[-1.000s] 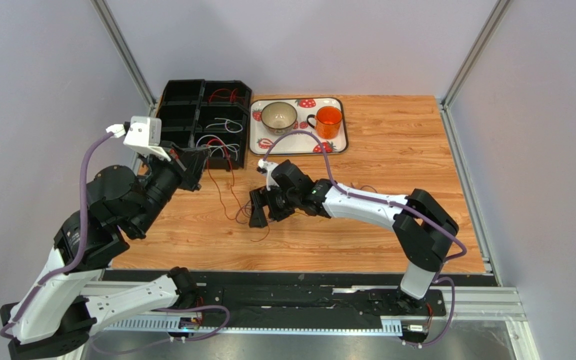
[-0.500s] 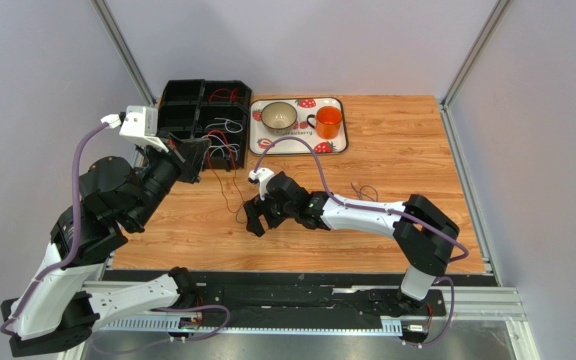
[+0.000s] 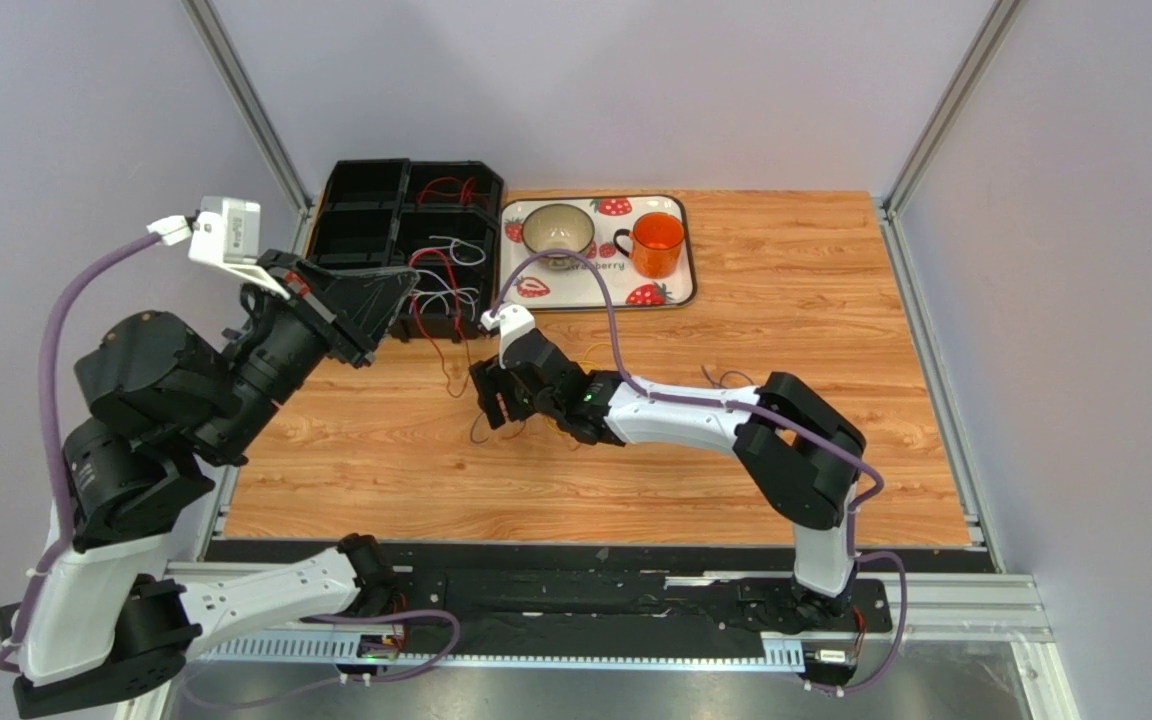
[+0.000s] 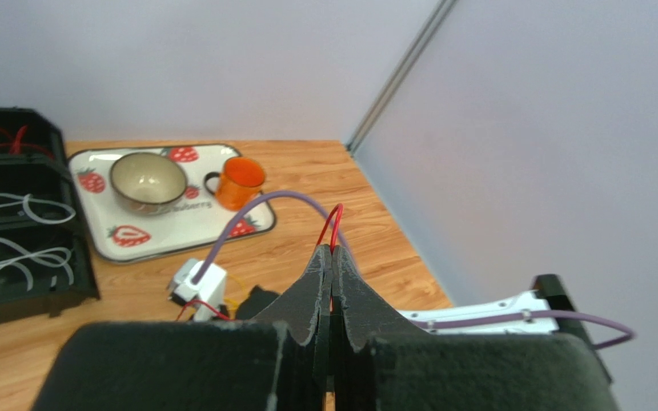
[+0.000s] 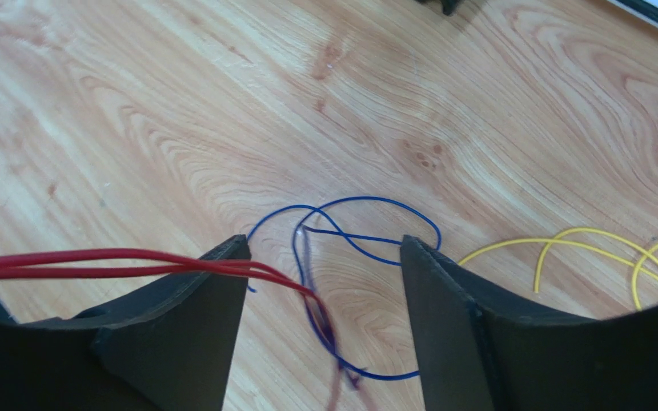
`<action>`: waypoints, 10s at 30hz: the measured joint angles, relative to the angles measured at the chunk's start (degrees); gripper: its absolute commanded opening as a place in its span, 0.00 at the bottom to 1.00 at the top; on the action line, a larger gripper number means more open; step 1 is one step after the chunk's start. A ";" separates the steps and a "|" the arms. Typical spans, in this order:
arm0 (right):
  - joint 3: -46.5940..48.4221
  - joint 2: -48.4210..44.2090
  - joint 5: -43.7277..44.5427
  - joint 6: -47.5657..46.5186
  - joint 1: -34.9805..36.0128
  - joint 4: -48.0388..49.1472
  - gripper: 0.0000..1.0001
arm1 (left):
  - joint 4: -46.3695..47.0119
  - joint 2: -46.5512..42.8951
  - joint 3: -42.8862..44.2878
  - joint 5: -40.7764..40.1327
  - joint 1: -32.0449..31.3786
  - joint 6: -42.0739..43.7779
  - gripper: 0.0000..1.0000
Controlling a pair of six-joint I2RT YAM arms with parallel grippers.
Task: Untangle the cables
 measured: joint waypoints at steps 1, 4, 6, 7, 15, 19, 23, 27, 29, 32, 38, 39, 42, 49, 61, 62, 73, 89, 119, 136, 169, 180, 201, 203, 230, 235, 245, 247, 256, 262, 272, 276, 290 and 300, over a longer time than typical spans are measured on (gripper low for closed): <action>0.13 0.63 0.81 0.52 0.00 0.22 0.46 | -0.22 0.15 1.01 0.94 0.00 -0.74 0.00; -0.24 1.01 2.91 1.99 0.00 0.44 0.39 | -0.44 0.83 4.24 4.46 0.02 -3.13 0.00; -0.57 0.98 3.80 2.80 0.00 1.09 0.39 | -0.81 1.22 6.08 6.51 0.02 -4.46 0.00; -0.87 0.98 4.09 3.02 0.00 1.33 0.40 | -1.07 1.53 7.23 7.61 0.02 -5.05 0.00; -3.93 0.94 7.06 3.39 0.00 1.55 0.43 | -6.54 11.52 30.56 13.22 0.02 -5.40 0.00; -6.45 0.72 8.90 3.58 0.00 0.22 0.45 | -8.13 16.85 44.33 14.58 0.02 -3.58 0.00; -9.31 -0.52 10.36 4.26 -0.07 -0.98 0.45 | -7.98 17.59 48.57 14.23 0.02 -1.25 0.00; -10.43 -2.40 12.22 5.14 -0.50 -3.89 0.45 | -7.52 16.24 47.30 12.41 0.02 1.46 0.00; -10.43 -3.08 12.98 5.75 -0.94 -5.09 0.45 | -7.15 15.50 46.21 10.69 0.02 2.95 0.00; -10.43 -4.31 13.66 6.23 -1.64 -7.43 0.47 | -6.34 13.55 42.77 7.69 0.02 4.98 0.00; -9.77 -10.97 16.83 7.10 -2.16 -15.39 0.63 | -5.51 10.05 32.28 0.72 0.04 8.66 0.00; -9.22 -12.09 17.29 7.26 -2.38 -17.49 0.64 | -5.60 10.16 31.04 -1.01 0.04 9.51 0.00; -7.65 -15.82 18.03 7.91 -4.00 -23.39 0.69 | -5.84 10.99 27.32 -6.34 0.07 12.50 0.00; -11.41 -28.44 13.27 10.45 -6.21 -31.80 0.77 | -6.82 17.92 23.50 -17.66 3.08 19.87 0.00; -29.59 -48.89 -7.50 18.08 -5.73 -33.68 0.93 | -14.62 33.57 35.23 -10.47 25.64 19.30 0.00; -29.55 -49.16 -8.22 18.21 -5.73 -34.10 0.94 | -14.58 35.06 38.36 -9.42 27.39 18.69 0.00; -24.72 -46.84 -10.38 15.30 -5.73 -41.24 0.93 | 4.74 36.13 42.86 -1.57 36.92 15.58 0.00; -17.62 -34.18 -14.82 12.50 -5.70 -41.00 0.92 | 32.85 40.17 46.95 -0.46 42.91 10.67 0.00; -25.66 -37.66 -15.26 14.08 -5.68 -41.16 0.91 | 57.33 36.09 16.37 -7.96 53.66 11.17 0.00; -25.46 -36.28 -15.32 14.03 -5.66 -40.70 0.91 | 58.23 39.87 28.68 -5.84 57.46 3.52 0.00; -22.47 -26.82 -16.72 12.83 -5.66 -38.95 0.91 | 63.14 42.29 15.45 -4.17 62.14 6.32 0.00; -22.27 -26.47 -17.49 12.70 -5.66 -38.60 0.90 | 65.75 40.37 9.01 -4.13 62.64 7.91 0.00; -22.25 -24.98 -17.77 12.31 -5.66 -38.10 0.90 | 70.27 37.68 -4.90 -6.34 62.79 12.02 0.00; -22.25 -24.85 -17.79 12.31 -5.66 -38.03 0.90 | 70.27 36.79 -6.40 -6.82 62.86 12.31 0.00; -22.27 -24.65 -18.21 12.35 -5.66 -36.13 0.90 | 66.95 33.77 -18.88 -6.01 58.40 12.96 0.00; -22.43 -24.65 -18.27 12.39 -5.66 -35.30 0.90 | 65.66 33.83 -21.99 -6.56 55.41 13.07 0.00; -22.80 -24.68 -18.34 12.37 -5.66 -35.08 0.90 | 57.33 34.01 -27.32 -11.61 54.84 11.21 0.00; -22.86 -24.76 -18.29 12.37 -5.66 -35.10 0.90 | 53.81 34.01 -26.93 -13.70 54.84 11.13 0.00; -23.02 -25.07 -18.29 12.66 -5.66 -35.15 0.90 | 42.88 27.76 -31.23 -18.16 54.88 7.61 0.00; -23.47 -26.56 -18.27 13.16 -5.66 -35.17 0.90 | 40.98 17.90 -34.10 -15.74 54.90 6.97 0.00; -25.59 -29.53 -18.34 14.56 -5.66 -35.15 0.90 | 31.45 11.72 -32.17 -11.54 54.90 4.83 0.00; -26.45 -30.08 -18.32 14.95 -5.66 -35.17 0.90 | 29.49 11.96 -32.17 -8.39 54.90 4.35 0.00; -28.09 -32.28 -18.25 16.02 -5.66 -35.06 0.90 | 27.39 23.65 -23.58 12.15 54.90 3.82 0.00; -28.63 -32.28 -18.14 16.00 -5.66 -34.82 0.90 | 35.04 30.03 -11.47 11.39 54.95 14.38 0.00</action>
